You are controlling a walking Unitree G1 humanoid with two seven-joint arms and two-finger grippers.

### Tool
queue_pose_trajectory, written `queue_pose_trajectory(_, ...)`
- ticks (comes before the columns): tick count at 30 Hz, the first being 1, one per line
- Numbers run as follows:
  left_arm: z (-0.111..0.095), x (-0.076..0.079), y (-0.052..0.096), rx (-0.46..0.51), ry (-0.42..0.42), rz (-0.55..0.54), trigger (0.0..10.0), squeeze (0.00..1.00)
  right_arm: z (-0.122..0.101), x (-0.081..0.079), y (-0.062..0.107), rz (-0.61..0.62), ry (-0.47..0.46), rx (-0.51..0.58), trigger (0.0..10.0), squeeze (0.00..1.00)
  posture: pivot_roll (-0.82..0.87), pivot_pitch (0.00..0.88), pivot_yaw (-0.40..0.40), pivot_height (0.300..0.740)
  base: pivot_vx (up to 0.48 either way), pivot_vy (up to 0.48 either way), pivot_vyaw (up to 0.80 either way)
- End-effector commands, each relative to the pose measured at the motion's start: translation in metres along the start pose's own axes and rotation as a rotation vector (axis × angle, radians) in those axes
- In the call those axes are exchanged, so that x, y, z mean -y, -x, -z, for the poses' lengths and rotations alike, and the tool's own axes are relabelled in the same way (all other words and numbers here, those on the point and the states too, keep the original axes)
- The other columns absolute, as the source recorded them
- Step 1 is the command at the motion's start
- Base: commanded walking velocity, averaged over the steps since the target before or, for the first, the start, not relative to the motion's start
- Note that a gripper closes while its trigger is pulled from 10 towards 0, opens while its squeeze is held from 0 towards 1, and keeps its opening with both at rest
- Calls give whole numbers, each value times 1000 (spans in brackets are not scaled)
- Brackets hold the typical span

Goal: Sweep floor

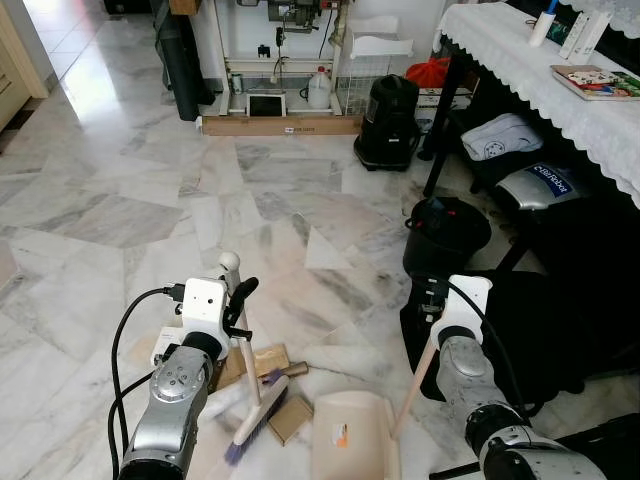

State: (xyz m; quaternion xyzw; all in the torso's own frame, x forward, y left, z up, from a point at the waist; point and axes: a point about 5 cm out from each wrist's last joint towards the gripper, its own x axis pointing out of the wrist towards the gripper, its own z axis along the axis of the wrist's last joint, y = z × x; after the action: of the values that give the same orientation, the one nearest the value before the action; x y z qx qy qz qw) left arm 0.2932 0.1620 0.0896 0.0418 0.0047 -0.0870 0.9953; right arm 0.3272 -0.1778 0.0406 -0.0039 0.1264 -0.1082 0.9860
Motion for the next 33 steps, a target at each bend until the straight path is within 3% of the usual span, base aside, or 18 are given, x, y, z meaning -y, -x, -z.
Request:
queue_pose_trajectory(1, -2, 0, -1, -1, 1, 16, 10000, 0, -4, 0, -2, 5, 6, 15, 10000, 0, 49, 25, -54, 740, 0, 0, 0)
queue_pose_trajectory(12, 2, 3, -2, -45, -10, 54, 10000, 0, 15, 2, 5, 12, 98, -61, 10000, 0, 55, 22, -50, 740, 0, 0, 0)
queue_pose_trajectory(19, 2, 4, -1, -67, -6, 85, 10000, 0, 18, -1, 7, 7, 95, -67, 10000, 0, 62, 26, -46, 740, 0, 0, 0)
queue_pose_trajectory(33, 7, 4, 1, -108, -7, 119, 10000, 0, 0, -2, 3, 25, 28, 47, 10000, 0, 64, 34, -40, 740, 0, 0, 0)
